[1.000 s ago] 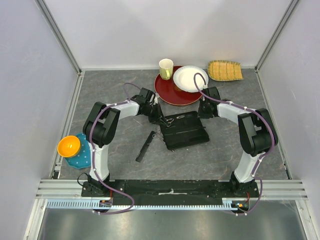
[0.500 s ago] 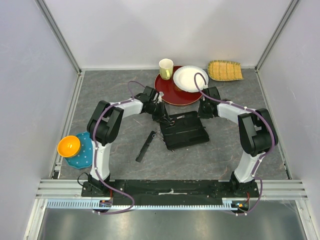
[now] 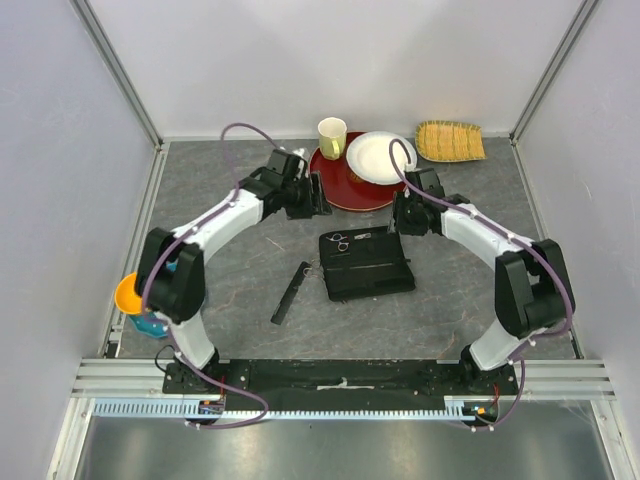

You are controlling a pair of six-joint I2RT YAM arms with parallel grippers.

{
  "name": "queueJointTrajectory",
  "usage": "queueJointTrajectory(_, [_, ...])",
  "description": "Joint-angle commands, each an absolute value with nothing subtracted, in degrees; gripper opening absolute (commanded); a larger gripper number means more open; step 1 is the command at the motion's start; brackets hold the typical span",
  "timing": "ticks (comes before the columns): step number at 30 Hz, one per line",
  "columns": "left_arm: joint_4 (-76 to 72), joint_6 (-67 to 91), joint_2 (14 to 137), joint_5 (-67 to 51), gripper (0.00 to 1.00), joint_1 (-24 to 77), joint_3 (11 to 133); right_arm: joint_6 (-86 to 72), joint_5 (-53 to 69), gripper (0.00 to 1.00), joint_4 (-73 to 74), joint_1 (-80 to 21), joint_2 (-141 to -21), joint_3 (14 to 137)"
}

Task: Sort the hair-cutting tools

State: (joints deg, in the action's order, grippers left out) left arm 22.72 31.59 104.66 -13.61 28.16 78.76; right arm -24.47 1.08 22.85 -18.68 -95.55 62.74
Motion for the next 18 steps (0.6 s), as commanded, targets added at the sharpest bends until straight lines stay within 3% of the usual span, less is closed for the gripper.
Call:
queueJointTrajectory(1, [25.2, 26.2, 93.9, -0.8, 0.7, 27.1, 78.3, -19.6, 1.7, 0.51, 24.4, -21.3, -89.7, 67.1])
queueJointTrajectory(3, [25.6, 25.1, 88.9, 3.7, 0.77, 26.2, 76.3, -17.8, 1.3, 0.53, 24.3, -24.9, -88.9, 67.7])
queueJointTrajectory(4, [25.8, 24.9, 87.1, 4.8, 0.94, 25.8, 75.5, -17.2, 1.3, 0.55, 24.1, -26.4, -88.9, 67.8])
queueJointTrajectory(5, [25.9, 24.7, 83.9, 6.1, 1.0, 25.2, 73.5, -16.9, 1.3, 0.56, 23.8, -29.0, -89.1, 68.1])
queueJointTrajectory(11, [25.8, 25.9, 72.3, 5.1, 1.0, 19.2, 63.4, -15.6, 1.6, 0.55, 20.7, -40.1, -93.6, 69.7])
queueJointTrajectory(18, [26.9, 29.8, 61.5, 4.5, 0.96, 13.3, 54.8, -16.8, 0.4, 0.36, 20.5, -49.8, -104.8, 76.2])
